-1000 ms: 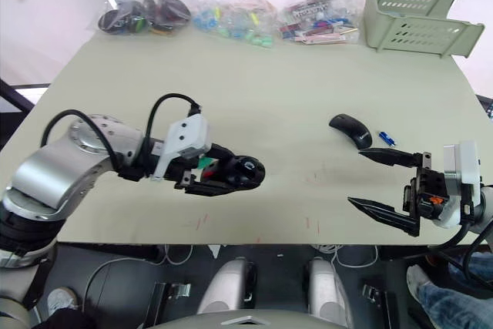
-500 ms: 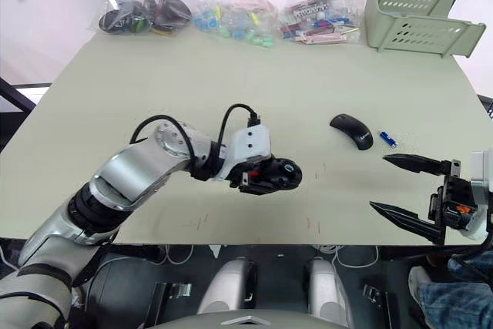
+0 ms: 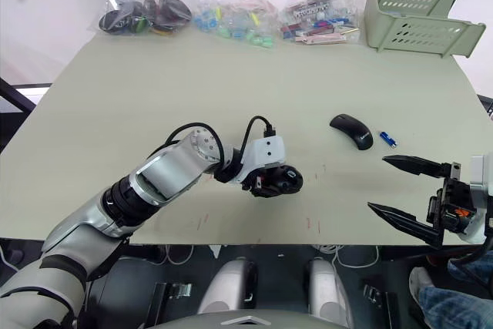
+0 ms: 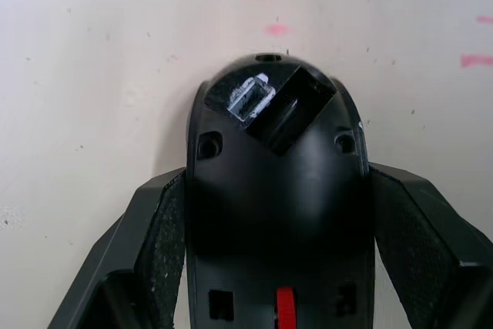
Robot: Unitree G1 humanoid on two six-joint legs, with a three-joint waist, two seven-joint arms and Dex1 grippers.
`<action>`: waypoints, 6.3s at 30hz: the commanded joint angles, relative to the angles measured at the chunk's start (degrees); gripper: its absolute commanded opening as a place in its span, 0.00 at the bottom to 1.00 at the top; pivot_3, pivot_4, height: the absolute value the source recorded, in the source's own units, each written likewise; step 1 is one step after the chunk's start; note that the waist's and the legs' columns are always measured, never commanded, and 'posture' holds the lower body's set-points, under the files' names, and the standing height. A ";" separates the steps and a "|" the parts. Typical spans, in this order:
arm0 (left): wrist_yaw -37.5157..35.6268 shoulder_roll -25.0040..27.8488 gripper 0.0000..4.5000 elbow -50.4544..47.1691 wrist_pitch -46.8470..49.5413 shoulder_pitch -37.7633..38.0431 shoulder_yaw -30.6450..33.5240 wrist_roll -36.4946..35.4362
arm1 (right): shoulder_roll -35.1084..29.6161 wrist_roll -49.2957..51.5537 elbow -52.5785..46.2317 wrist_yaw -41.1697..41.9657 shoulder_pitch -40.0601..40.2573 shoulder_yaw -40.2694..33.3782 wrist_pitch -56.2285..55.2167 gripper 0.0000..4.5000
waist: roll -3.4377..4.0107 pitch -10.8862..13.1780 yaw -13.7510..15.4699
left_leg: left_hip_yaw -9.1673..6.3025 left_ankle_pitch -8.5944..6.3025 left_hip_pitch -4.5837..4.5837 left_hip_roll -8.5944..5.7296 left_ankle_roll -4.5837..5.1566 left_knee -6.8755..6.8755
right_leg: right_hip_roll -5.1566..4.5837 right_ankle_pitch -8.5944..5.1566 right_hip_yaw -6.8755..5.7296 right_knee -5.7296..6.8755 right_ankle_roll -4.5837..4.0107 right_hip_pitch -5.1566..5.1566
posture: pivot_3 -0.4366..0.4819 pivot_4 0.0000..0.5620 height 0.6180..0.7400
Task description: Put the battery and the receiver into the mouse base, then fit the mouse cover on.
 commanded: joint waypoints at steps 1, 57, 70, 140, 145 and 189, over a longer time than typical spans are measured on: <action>-0.34 0.28 0.65 -0.58 0.86 -0.03 -0.71 1.03 | 0.21 0.71 -1.58 -0.39 -0.08 -0.91 -0.40 1.00 | 0.00 0.00 -0.04 | 0.00 0.00 0.00 0.00 0.00 0.00 | 0.00 0.00 0.00 0.00 0.00 0.00 | 0.48 0.27 1.00; -0.67 -2.17 0.65 0.72 0.11 1.50 -1.29 3.69 | 6.67 -28.74 41.91 -34.19 -35.72 20.69 10.33 0.63 | 0.21 -0.11 -0.01 | -0.02 0.01 -0.04 -0.34 0.03 0.08 | 0.00 0.02 0.46 0.01 0.02 0.06 | 0.48 0.27 1.00; -1.23 -1.58 0.65 1.75 -0.97 1.38 -1.47 4.03 | 6.25 -29.62 39.36 -32.40 -33.35 19.47 8.22 0.01 | 0.21 -0.12 0.04 | -0.01 0.01 -0.01 -0.34 0.03 0.08 | 0.00 0.02 0.46 0.01 0.02 0.08 | 0.48 0.27 1.00; -4.50 -3.13 0.65 2.87 -0.34 0.80 -3.92 7.47 | 8.19 30.82 22.98 -70.29 -66.32 52.56 71.55 0.01 | 0.21 -0.27 -0.86 | -0.26 0.01 -0.25 -0.34 0.05 0.09 | 0.02 -0.01 0.34 -0.06 0.03 -0.01 | 0.48 0.27 1.00; -4.50 -3.54 0.65 2.82 -0.12 1.01 -4.05 7.67 | 9.88 31.87 25.16 -72.14 -66.81 52.19 71.55 0.31 | 0.21 -0.29 -0.99 | -0.27 0.01 -0.22 -0.34 0.06 0.09 | 0.02 0.00 0.34 -0.04 0.04 0.01 | 0.48 0.27 1.00; -6.11 -2.80 0.65 3.85 -0.82 1.17 -4.17 8.56 | 22.04 -20.08 7.70 -32.54 -14.43 40.94 -0.61 0.01 | 0.19 -0.52 -0.09 | -0.79 -0.07 -0.75 -0.47 0.22 0.60 | 0.16 -0.26 0.18 0.01 0.42 -0.08 | 0.48 0.27 1.00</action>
